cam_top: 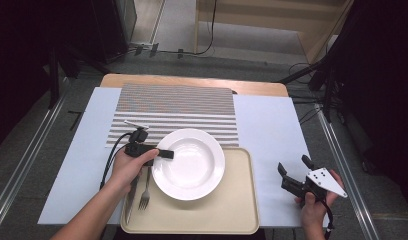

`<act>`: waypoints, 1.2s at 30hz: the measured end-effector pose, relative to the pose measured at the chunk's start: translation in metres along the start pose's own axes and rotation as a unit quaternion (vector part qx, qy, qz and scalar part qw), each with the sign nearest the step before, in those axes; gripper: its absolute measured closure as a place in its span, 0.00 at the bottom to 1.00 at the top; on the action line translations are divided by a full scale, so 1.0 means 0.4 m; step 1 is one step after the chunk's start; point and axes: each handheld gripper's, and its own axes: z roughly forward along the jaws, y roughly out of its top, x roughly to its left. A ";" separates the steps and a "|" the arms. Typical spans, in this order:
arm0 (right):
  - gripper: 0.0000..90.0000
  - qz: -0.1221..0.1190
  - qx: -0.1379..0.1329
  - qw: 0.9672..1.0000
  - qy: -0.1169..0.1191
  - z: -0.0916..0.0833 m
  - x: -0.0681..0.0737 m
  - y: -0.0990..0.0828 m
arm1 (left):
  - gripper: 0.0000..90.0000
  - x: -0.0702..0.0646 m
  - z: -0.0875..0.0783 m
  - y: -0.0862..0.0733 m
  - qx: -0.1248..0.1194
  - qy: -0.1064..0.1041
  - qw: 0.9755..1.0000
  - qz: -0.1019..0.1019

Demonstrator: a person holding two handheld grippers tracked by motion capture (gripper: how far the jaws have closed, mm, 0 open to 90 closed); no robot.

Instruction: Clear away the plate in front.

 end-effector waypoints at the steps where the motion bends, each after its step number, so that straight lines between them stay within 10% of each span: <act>1: 0.15 0.000 0.000 1.000 0.000 0.000 0.000 0.000 | 0.91 -0.001 0.002 -0.003 0.001 -0.001 1.000 0.000; 36: 0.15 0.001 0.000 1.000 -0.003 0.001 -0.001 0.000 | 0.91 -0.021 0.037 -0.059 0.047 -0.002 0.999 0.018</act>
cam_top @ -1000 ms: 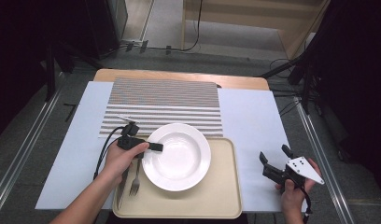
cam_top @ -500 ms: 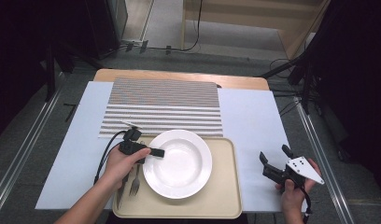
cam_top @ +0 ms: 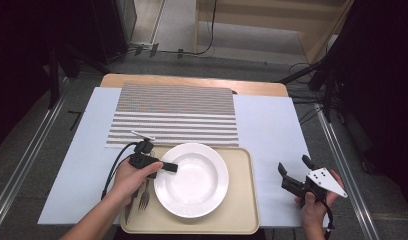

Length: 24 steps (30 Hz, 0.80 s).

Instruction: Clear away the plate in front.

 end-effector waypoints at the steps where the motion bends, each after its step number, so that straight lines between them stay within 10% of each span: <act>1: 0.15 0.001 0.000 1.000 0.000 0.000 0.000 0.000 | 0.91 -0.001 0.001 -0.001 0.000 -0.001 1.000 0.000; 24: 0.15 -0.001 0.000 1.000 0.000 0.000 0.000 0.000 | 0.91 0.005 0.011 -0.017 0.006 0.003 1.000 -0.002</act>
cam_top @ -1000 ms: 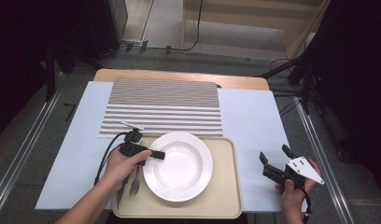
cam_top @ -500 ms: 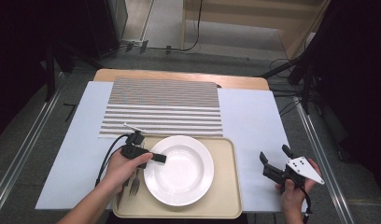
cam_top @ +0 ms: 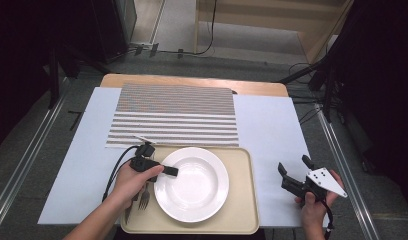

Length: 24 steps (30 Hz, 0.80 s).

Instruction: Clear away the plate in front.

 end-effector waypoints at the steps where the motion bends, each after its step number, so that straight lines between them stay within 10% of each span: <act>1: 0.15 0.000 0.000 1.000 0.000 0.000 0.000 0.000 | 0.91 -0.001 0.000 0.000 -0.001 0.002 1.000 0.000; 10: 0.15 -0.001 0.000 1.000 0.000 0.000 0.000 0.000 | 0.88 -0.011 0.003 -0.007 -0.018 0.024 0.999 0.018; 24: 0.15 0.001 0.001 1.000 -0.002 0.000 0.002 0.000 | 0.72 -0.026 -0.027 -0.031 -0.056 0.084 0.992 0.077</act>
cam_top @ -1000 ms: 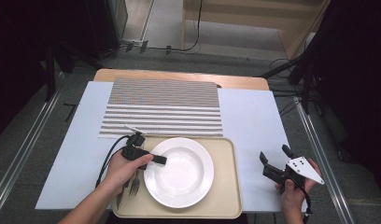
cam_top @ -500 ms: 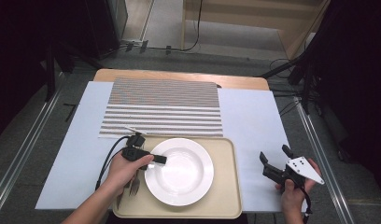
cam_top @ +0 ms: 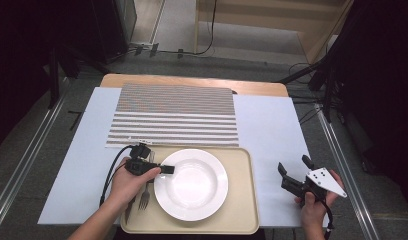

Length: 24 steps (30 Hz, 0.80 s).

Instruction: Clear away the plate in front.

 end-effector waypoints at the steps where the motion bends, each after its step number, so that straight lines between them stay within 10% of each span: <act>1: 0.15 0.000 0.000 1.000 0.000 0.000 0.000 0.000 | 0.71 -0.002 0.000 -0.002 -0.002 0.001 1.000 0.007; 17: 0.15 0.000 0.000 1.000 -0.002 0.000 0.000 0.000 | 0.50 -0.019 -0.049 -0.020 -0.085 0.008 0.995 0.060; 24: 0.15 -0.001 0.000 1.000 -0.003 0.001 0.000 0.000 | 0.44 -0.019 -0.082 -0.036 -0.151 0.003 0.985 0.079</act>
